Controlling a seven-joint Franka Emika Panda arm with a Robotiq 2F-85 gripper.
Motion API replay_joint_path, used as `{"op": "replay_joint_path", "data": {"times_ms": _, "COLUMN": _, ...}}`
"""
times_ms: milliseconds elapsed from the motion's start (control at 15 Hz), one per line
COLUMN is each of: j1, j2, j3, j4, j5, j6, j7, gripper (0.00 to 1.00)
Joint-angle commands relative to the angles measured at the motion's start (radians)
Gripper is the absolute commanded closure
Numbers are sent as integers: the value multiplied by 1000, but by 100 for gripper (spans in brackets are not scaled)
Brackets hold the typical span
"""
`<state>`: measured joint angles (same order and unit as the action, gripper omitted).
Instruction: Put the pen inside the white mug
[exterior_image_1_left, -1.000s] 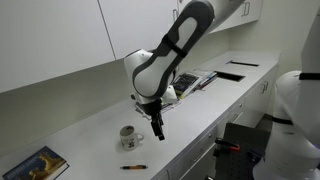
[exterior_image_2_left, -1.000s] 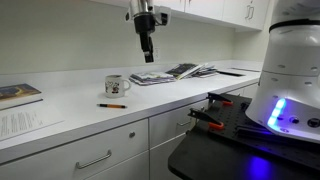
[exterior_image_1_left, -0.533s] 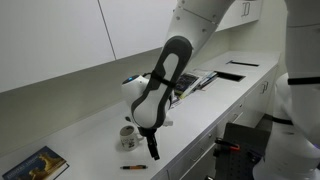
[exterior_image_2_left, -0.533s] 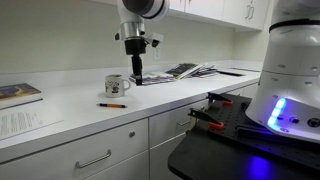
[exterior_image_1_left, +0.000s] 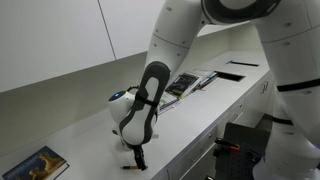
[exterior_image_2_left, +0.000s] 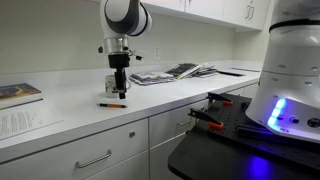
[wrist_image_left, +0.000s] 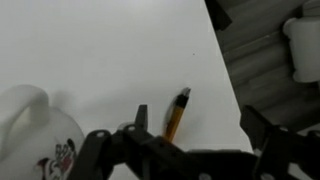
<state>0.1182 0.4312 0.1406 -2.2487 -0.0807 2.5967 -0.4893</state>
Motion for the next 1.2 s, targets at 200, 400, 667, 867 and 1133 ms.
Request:
{"op": "replay_joint_path", "data": {"times_ms": 200, "j1": 39, "j2": 154, "j3": -6, "j4": 183, "j5": -29, "j6": 10, "j7": 223, "gripper": 0}}
{"op": "replay_joint_path", "data": {"times_ms": 400, "j1": 60, "j2": 200, "j3": -17, "j4": 244, "j5": -27, "j6": 1, "j7": 311, "gripper": 2}}
{"op": "replay_joint_path", "data": {"times_ms": 667, "j1": 75, "j2": 240, "j3": -36, "j4": 289, "j5": -36, "j6": -6, "j7": 373, "gripper": 23}}
{"op": "replay_joint_path", "data": {"times_ms": 867, "j1": 76, "j2": 255, "j3": -41, "j4": 298, "j5": -44, "j6": -8, "j7": 379, "gripper": 55}}
{"op": "replay_joint_path", "data": {"times_ms": 1133, "j1": 69, "j2": 242, "j3": -31, "j4": 287, "j5": -43, "j6": 1, "j7": 361, "gripper": 84}}
